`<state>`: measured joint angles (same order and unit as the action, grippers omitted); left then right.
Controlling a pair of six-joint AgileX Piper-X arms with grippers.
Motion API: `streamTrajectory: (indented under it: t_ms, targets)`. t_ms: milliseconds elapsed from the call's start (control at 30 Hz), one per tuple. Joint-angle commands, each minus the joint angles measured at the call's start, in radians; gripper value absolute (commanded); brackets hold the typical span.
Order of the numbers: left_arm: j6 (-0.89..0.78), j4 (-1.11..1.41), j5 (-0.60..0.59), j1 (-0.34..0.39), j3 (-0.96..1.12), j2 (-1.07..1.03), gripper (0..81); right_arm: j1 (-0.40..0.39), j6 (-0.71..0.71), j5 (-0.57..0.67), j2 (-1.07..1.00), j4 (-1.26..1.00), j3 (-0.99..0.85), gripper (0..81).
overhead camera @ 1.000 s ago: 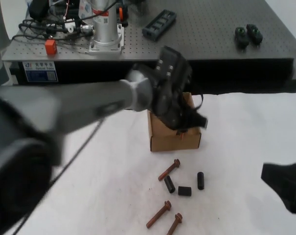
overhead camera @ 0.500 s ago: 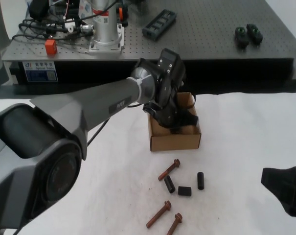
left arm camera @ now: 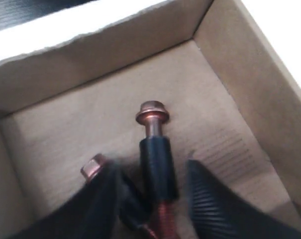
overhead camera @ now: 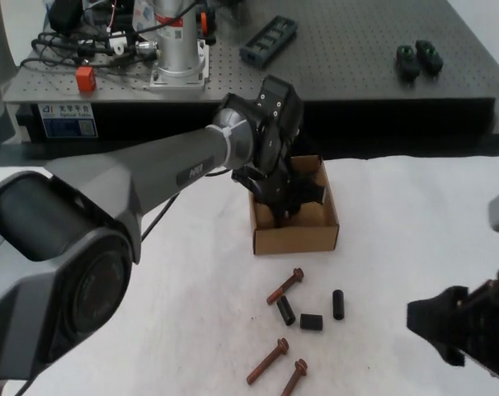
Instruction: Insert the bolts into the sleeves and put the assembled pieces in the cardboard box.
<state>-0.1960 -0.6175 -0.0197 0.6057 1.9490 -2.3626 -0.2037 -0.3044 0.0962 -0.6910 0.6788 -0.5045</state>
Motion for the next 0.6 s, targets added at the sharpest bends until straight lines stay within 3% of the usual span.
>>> streamTrajectory:
  t_ms: [0, 200, 367, 567]
  targets:
    - [-0.005, -0.077, 0.01, -0.003, 0.01, 0.047, 46.7, 0.004, 0.064, 0.012, -0.114, -0.005, -0.051, 44.8]
    - [-0.001, -0.173, 0.044, -0.003, -0.031, 0.198, 33.2, 0.004, 0.149, -0.043, -0.451, -0.015, -0.175, 44.8]
    - [-0.005, -0.107, 0.108, -0.003, -0.25, 0.383, 32.8, 0.004, 0.188, -0.063, -0.708, -0.058, -0.304, 44.8]
    - [-0.038, 0.075, 0.082, -0.003, -0.613, 0.628, 32.8, -0.003, 0.192, -0.057, -0.898, -0.062, -0.4, 44.8]
